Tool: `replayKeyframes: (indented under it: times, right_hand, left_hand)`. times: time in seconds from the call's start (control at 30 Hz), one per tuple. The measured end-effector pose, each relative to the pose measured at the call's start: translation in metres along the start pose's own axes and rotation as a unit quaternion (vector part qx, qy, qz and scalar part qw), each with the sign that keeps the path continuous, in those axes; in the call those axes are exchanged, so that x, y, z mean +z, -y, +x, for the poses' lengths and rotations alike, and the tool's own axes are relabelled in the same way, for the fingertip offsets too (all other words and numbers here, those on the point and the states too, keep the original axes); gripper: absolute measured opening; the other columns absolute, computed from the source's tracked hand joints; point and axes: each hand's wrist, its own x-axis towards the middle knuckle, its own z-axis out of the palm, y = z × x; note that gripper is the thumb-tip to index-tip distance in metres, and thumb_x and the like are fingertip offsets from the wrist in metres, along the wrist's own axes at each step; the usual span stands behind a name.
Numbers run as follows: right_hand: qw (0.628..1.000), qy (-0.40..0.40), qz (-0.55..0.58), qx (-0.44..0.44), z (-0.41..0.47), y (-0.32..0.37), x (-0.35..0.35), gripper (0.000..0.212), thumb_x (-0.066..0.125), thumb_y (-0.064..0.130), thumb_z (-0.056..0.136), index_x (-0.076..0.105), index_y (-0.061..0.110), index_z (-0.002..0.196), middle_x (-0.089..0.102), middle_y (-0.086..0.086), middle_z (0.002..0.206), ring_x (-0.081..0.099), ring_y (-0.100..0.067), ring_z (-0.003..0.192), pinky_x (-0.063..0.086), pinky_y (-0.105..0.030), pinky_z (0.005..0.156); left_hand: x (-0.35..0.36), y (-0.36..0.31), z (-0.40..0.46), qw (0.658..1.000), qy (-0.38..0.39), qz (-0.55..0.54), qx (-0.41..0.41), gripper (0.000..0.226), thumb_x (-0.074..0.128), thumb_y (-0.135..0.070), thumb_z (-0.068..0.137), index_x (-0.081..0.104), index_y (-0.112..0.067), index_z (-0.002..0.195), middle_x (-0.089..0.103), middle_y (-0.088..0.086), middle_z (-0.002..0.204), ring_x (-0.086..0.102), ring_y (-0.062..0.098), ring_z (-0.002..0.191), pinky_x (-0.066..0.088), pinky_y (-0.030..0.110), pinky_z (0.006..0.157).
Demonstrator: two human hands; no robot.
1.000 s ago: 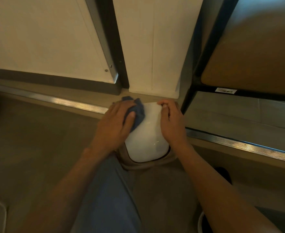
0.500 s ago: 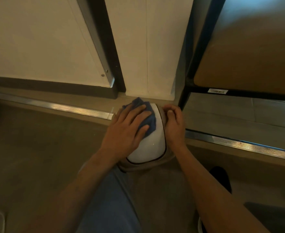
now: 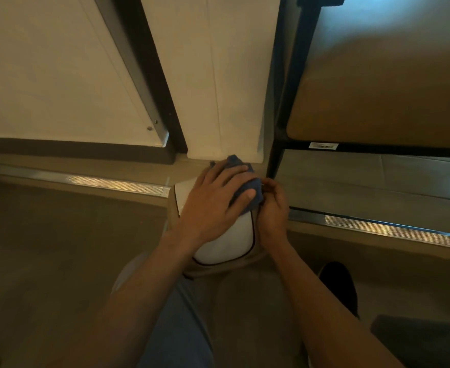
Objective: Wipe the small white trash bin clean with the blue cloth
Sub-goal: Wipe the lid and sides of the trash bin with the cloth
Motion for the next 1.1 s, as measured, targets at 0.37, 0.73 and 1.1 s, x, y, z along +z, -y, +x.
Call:
replayKeyframes:
  times: [0.37,0.73,1.1]
  right_hand:
    - [0.956,0.087,-0.22,-0.172,0.018,0.089,0.024,0.027,0.044,0.025,0.105,0.061,0.018,0.125,0.056,-0.002,0.127,0.052,-0.013,0.119,0.044,-0.026,0.098]
    - [0.835,0.156,-0.48,-0.218,0.005,0.051,0.047,0.041,0.035,0.041,0.104,0.06,0.021,0.13,0.061,-0.003,0.128,0.055,-0.02,0.115,0.046,-0.034,0.096]
    - [0.974,0.071,-0.208,-0.048,-0.023,0.016,0.003,0.037,0.039,0.045,0.106,0.058,0.028,0.134,0.065,0.003,0.126,0.06,-0.004,0.112,0.052,-0.025,0.095]
  left_hand:
    - [-0.008,0.031,-0.026,0.982,-0.102,-0.004,-0.162,0.036,0.036,-0.034,0.106,0.059,-0.024,0.133,0.066,0.0,0.128,0.062,0.022,0.114,0.047,0.044,0.099]
    - [0.003,0.04,-0.047,0.937,-0.169,-0.126,-0.277,0.042,0.03,-0.038,0.107,0.059,-0.023,0.133,0.061,-0.001,0.132,0.052,0.021,0.127,0.041,0.039,0.11]
    - [0.006,0.037,-0.043,0.927,-0.204,-0.118,-0.291,0.037,0.034,-0.034,0.106,0.063,-0.026,0.127,0.064,-0.006,0.126,0.053,0.018,0.122,0.046,0.04,0.103]
